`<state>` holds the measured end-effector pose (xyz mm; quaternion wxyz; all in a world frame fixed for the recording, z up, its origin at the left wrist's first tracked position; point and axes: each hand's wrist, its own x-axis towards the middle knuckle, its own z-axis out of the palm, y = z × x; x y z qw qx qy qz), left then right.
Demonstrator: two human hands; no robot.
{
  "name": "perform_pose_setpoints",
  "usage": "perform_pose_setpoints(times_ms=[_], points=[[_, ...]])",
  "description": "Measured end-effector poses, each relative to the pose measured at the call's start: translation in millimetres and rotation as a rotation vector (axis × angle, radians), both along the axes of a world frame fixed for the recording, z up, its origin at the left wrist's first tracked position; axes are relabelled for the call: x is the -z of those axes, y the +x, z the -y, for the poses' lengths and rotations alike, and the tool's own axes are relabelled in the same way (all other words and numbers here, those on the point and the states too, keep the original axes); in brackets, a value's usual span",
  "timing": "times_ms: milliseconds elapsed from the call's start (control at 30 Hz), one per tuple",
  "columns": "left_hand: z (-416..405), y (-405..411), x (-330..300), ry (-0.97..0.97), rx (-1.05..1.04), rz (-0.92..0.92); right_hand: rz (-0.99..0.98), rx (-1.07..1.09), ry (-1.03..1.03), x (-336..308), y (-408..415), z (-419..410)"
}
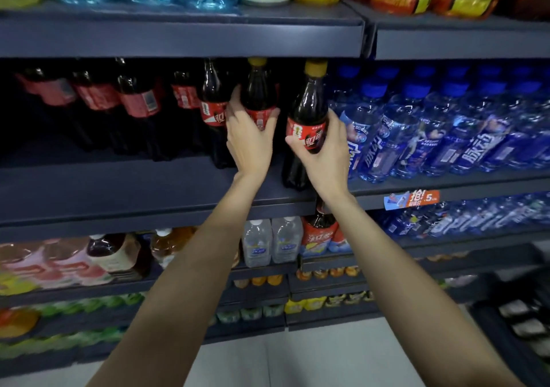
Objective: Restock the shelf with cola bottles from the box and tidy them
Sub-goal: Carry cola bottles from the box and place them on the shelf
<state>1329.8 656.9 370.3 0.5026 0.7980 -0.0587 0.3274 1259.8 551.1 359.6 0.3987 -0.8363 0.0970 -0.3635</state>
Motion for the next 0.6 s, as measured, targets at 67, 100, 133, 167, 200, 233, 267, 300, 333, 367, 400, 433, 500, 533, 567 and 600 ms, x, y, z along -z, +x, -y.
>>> perform_pose_setpoints(times_ms=[67,100,133,167,200,233,267,300,333,367,400,433,500,533,567,600], points=[[-3,-3,7,0.114,0.004,0.046,-0.093,-0.050,-0.058,10,-6,0],[-5,-3,9,0.178,-0.004,0.060,-0.134,-0.059,-0.069,15,-8,0],[-7,-4,11,0.238,-0.021,0.068,-0.159,-0.055,-0.069,20,-9,-1],[-10,-4,12,0.290,-0.042,0.068,-0.166,-0.044,-0.059,24,-9,-1],[-12,-4,11,0.325,-0.059,0.062,-0.164,-0.027,-0.042,26,-7,-2],[-14,-3,10,0.343,-0.069,0.052,-0.157,-0.010,-0.022,26,-5,-3],[-15,-2,10,0.351,-0.073,0.044,-0.156,0.008,-0.007,25,-1,-4],[-16,-1,9,0.353,-0.074,0.038,-0.159,0.025,0.000,24,2,-6],[-16,-1,10,0.350,-0.071,0.038,-0.167,0.042,0.000,23,5,-8],[-15,-1,12,0.344,-0.067,0.046,-0.175,0.058,-0.003,22,9,-10],[-15,-2,14,0.339,-0.066,0.061,-0.185,0.071,-0.007,21,12,-13],[-15,-2,16,0.333,-0.070,0.077,-0.196,0.085,-0.012,20,15,-16],[-15,-2,19,0.316,-0.084,0.095,-0.217,0.113,-0.025,18,20,-21],[-15,-2,20,0.304,-0.085,0.095,-0.228,0.125,-0.033,17,21,-23],[-14,-2,21,0.293,-0.083,0.092,-0.238,0.137,-0.044,16,22,-23],[-14,-2,21,0.287,-0.080,0.087,-0.247,0.145,-0.058,16,23,-24]])
